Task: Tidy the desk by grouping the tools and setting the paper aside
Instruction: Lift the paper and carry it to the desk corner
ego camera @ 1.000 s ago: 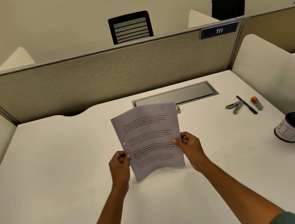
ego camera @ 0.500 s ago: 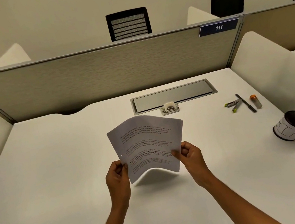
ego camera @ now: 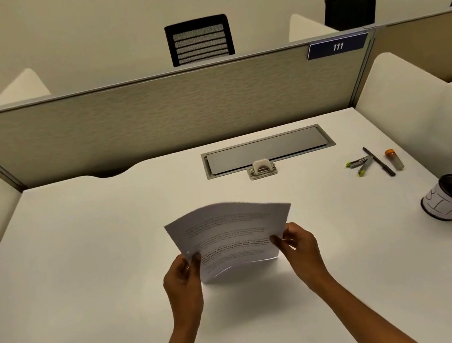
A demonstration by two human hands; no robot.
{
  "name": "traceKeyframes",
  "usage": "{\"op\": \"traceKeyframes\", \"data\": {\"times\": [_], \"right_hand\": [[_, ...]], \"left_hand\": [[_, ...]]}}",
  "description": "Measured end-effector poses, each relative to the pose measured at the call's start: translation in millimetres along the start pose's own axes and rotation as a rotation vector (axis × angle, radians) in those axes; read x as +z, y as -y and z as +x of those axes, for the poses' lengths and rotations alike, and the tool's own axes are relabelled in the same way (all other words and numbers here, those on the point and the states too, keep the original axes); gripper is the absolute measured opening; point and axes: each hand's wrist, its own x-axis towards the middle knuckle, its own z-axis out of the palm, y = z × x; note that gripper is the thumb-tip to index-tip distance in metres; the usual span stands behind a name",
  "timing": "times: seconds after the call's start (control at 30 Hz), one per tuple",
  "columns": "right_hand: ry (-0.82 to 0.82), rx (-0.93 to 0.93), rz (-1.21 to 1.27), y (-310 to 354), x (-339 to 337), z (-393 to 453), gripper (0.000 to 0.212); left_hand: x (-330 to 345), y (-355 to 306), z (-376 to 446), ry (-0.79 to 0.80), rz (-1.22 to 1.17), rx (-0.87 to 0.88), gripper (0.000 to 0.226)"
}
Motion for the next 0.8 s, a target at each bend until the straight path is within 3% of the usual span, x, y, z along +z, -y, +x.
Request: {"op": "traceKeyframes", "data": {"times": [0.27, 0.37, 0.47, 0.67, 0.8], "right_hand": [[-0.007, -0.127, -0.075, 10.0, -2.4, -3.4, 0.023], [-0.015, -0.106, -0.088, 5.7, -0.9, -6.9, 0.026], [-0.024, -0.074, -0.094, 6.9, 2.3, -8.3, 0.028], [-0.085, -0.168, -0.089, 16.7, 3.7, -7.0, 0.024], [-0.065, -0.099, -0.063, 9.8, 3.9, -7.0, 0.026]], "left_hand": [[0.9, 1.2, 5.3, -0.007, -0.010, 0.009, 0.009], [0.9, 4.7, 5.3, 0.038, -0.003, -0.009, 0.018], [2.7, 6.4, 5.4, 0.044, 0.042, -0.017, 0.012], [4.3, 5.2, 8.9, 0.024, 0.067, 0.022, 0.010], [5.9, 5.6, 5.5, 0.043, 0.059, 0.029, 0.020]]}}
